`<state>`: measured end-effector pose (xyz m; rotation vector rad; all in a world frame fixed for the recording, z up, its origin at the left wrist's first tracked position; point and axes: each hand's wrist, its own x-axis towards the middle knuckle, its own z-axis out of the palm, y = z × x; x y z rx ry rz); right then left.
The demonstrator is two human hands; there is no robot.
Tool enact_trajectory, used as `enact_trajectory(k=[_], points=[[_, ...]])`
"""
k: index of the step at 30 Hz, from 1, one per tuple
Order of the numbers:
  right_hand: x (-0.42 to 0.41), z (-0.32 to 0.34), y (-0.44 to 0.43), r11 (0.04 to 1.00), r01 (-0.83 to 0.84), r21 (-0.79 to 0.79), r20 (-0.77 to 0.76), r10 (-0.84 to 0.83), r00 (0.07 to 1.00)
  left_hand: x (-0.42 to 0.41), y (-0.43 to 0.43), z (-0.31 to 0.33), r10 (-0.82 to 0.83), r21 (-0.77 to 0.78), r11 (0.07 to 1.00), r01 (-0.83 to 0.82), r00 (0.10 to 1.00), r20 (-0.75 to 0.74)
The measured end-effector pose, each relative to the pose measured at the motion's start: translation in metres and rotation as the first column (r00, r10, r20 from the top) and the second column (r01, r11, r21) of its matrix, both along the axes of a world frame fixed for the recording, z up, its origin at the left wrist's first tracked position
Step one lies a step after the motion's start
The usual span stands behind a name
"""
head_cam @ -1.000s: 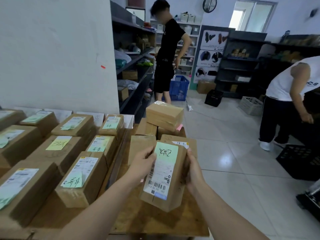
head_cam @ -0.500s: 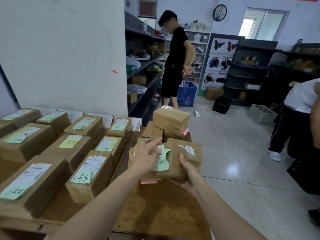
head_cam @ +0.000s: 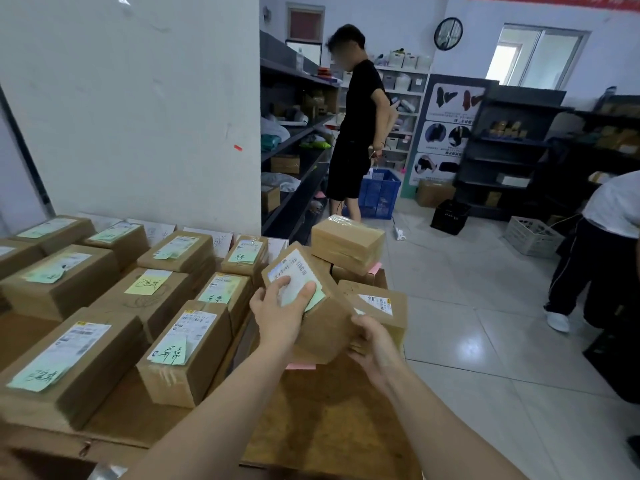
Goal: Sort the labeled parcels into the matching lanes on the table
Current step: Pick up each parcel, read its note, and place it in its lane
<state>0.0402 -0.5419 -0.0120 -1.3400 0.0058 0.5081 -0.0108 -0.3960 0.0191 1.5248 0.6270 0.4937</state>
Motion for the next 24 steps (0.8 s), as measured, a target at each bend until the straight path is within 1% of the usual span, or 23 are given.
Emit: enact_trajectory(k=[1, 3, 6, 7, 9, 11, 14, 18, 21, 24], points=[[-0.001, 0.002, 0.001, 1.000, -0.010, -0.011, 0.005, 0.010, 1.000, 0.000, 0.000, -0.001, -0.004, 0.013, 1.000, 0.004, 1.000, 0.003], [-0.003, 0.007, 0.002, 0.994, -0.050, -0.100, 0.032, 0.054, 0.998, 0.000, 0.000, -0.003, -0.014, 0.055, 0.998, 0.014, 1.000, 0.004], [-0.005, 0.011, 0.007, 0.964, -0.083, -0.253, 0.078, 0.106, 0.991, 0.001, 0.003, -0.010, -0.010, 0.037, 0.999, 0.009, 1.000, 0.029], [-0.004, 0.012, 0.010, 0.952, -0.099, -0.289, 0.095, 0.131, 0.987, -0.001, 0.003, -0.011, -0.004, 0.036, 0.999, 0.003, 1.000, 0.029], [-0.004, 0.012, 0.016, 0.934, -0.147, -0.324, 0.104, 0.190, 0.976, -0.006, 0.005, -0.011, 0.010, 0.086, 0.996, -0.012, 1.000, 0.027], [-0.004, 0.011, 0.023, 0.923, -0.206, -0.324, 0.081, 0.244, 0.966, -0.011, 0.007, -0.009, 0.019, 0.164, 0.986, -0.022, 1.000, 0.018], [-0.008, 0.011, 0.032, 0.933, -0.220, -0.286, 0.059, 0.246, 0.967, -0.018, 0.011, -0.009, 0.024, 0.220, 0.975, -0.031, 0.999, 0.032], [-0.013, 0.008, 0.040, 0.945, -0.208, -0.251, 0.027, 0.222, 0.975, -0.029, 0.018, -0.008, 0.030, 0.207, 0.977, -0.045, 0.997, 0.074], [-0.016, 0.010, 0.049, 0.951, -0.217, -0.220, -0.024, 0.217, 0.976, -0.036, 0.023, -0.010, 0.053, 0.144, 0.987, -0.067, 0.994, 0.095], [-0.020, 0.012, 0.060, 0.943, -0.258, -0.209, -0.037, 0.257, 0.966, -0.045, 0.030, -0.011, 0.069, 0.146, 0.986, -0.079, 0.995, 0.073]])
